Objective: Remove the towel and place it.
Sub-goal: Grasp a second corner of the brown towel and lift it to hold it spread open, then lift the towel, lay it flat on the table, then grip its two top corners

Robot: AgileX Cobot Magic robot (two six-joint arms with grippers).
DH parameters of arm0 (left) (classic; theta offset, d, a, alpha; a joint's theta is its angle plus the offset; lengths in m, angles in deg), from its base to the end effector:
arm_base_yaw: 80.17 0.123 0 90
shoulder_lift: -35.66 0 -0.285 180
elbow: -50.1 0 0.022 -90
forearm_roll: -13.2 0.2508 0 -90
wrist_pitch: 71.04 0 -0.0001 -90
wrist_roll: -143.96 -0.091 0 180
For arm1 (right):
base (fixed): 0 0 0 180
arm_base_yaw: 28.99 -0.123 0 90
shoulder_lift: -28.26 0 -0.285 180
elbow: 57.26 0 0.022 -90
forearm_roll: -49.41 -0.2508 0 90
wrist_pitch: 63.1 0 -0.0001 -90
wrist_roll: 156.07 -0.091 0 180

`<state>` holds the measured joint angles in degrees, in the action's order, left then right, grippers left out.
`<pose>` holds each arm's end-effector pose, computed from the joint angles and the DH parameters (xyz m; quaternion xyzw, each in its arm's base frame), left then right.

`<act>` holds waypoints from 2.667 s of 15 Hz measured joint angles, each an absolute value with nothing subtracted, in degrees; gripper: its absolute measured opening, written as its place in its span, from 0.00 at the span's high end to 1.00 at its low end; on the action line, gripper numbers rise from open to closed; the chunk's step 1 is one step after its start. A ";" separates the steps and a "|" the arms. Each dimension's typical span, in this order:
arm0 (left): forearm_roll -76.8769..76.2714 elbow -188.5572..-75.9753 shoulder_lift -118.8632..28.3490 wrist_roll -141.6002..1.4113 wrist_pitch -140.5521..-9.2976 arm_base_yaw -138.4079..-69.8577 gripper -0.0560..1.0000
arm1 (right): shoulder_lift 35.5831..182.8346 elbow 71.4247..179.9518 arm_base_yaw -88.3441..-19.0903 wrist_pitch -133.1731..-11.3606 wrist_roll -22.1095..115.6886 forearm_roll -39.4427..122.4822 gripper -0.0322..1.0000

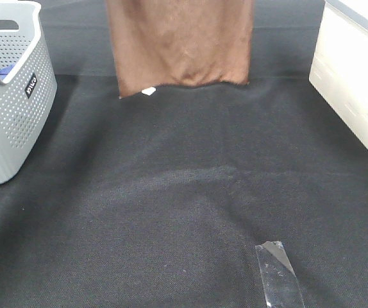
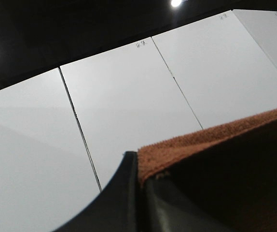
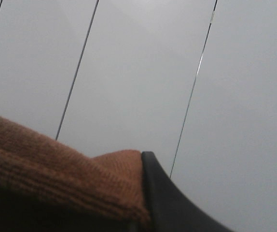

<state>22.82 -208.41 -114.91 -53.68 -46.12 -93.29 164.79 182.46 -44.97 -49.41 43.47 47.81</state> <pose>0.5313 -0.1304 0.4225 0.1662 0.3675 0.0915 0.9104 0.5070 0.1446 0.4388 -0.1502 0.5014 -0.0166 0.8519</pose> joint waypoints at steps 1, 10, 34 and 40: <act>22.82 -208.47 -115.14 -53.68 -46.52 -93.23 0.95 | 165.13 182.46 -44.92 -49.46 42.61 47.92 0.96; 22.82 -208.70 -114.57 -48.30 -79.29 -93.92 0.95 | 165.70 182.46 -44.74 -69.17 38.65 45.29 0.96; -1.93 -140.74 -54.35 -44.06 -138.99 -97.24 0.95 | 117.69 136.68 -45.66 -132.14 28.68 43.68 0.96; -5.08 -120.46 -35.21 -41.59 -137.85 -97.47 0.95 | 105.03 114.80 -45.95 -131.63 27.19 38.36 0.96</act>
<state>-5.08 -120.46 -35.21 -41.59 -137.85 -97.47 105.03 114.80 -45.95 -131.63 27.19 38.36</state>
